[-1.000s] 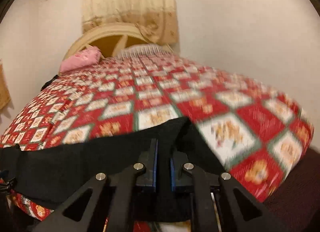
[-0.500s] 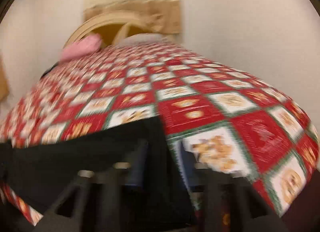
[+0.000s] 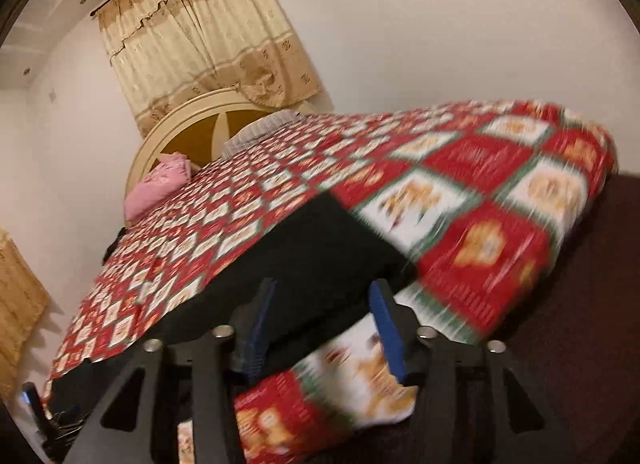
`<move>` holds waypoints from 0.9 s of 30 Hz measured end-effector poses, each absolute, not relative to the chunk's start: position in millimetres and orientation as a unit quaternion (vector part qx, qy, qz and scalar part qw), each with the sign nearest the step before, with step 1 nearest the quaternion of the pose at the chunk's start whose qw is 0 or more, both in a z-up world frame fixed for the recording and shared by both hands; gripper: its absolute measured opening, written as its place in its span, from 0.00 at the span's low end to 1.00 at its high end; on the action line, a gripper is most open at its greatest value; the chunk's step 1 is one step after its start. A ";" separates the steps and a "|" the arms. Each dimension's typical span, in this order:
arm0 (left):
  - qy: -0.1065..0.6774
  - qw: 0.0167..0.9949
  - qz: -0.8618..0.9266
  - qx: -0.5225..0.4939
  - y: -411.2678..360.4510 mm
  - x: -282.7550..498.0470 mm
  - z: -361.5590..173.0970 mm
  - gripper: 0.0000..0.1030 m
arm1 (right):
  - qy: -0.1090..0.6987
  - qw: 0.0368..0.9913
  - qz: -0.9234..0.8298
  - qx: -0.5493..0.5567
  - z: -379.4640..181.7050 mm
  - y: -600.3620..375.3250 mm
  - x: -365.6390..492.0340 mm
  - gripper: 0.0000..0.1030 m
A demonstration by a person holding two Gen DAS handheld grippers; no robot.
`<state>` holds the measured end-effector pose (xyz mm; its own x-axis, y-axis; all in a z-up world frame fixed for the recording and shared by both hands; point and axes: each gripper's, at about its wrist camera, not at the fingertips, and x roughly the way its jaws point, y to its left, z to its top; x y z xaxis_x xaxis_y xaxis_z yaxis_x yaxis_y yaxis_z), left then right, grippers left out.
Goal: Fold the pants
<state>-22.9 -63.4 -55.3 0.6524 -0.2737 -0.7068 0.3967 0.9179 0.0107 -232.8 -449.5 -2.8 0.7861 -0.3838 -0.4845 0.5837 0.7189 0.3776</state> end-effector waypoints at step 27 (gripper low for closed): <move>0.373 0.905 -0.186 0.087 -63.3 -27.4 -52.2 1.00 | 0.204 0.902 -0.282 0.257 -8.1 -460.5 -223.0 0.00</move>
